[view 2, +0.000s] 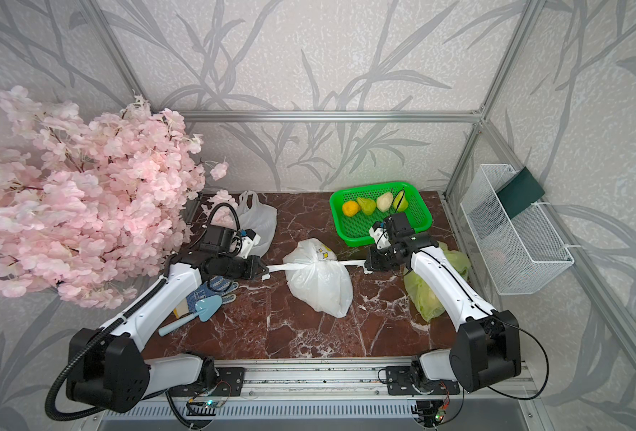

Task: Place the pears into plastic bags & tie knots
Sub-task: Tie the plastic bag at the center of the board, then move the plastic bag to the center of the board.

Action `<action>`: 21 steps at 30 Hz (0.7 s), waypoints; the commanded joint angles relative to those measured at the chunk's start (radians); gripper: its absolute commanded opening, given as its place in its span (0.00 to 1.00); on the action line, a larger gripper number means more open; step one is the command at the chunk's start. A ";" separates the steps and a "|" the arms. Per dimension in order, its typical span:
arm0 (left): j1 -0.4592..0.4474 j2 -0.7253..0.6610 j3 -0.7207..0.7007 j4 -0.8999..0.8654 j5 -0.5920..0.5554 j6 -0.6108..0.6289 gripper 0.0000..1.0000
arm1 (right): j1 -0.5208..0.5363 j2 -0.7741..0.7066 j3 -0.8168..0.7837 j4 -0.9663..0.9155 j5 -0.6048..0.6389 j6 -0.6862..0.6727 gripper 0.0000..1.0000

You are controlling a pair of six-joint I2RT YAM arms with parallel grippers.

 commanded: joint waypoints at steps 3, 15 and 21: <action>0.047 0.004 0.058 -0.077 -0.041 0.015 0.04 | 0.029 -0.069 0.096 -0.140 0.207 -0.036 0.40; -0.019 -0.158 0.161 -0.072 0.079 -0.002 0.59 | 0.569 0.053 0.156 -0.158 0.259 0.059 0.68; -0.059 -0.174 0.148 -0.048 -0.071 0.040 0.59 | 0.672 0.126 -0.020 0.141 0.143 0.304 0.61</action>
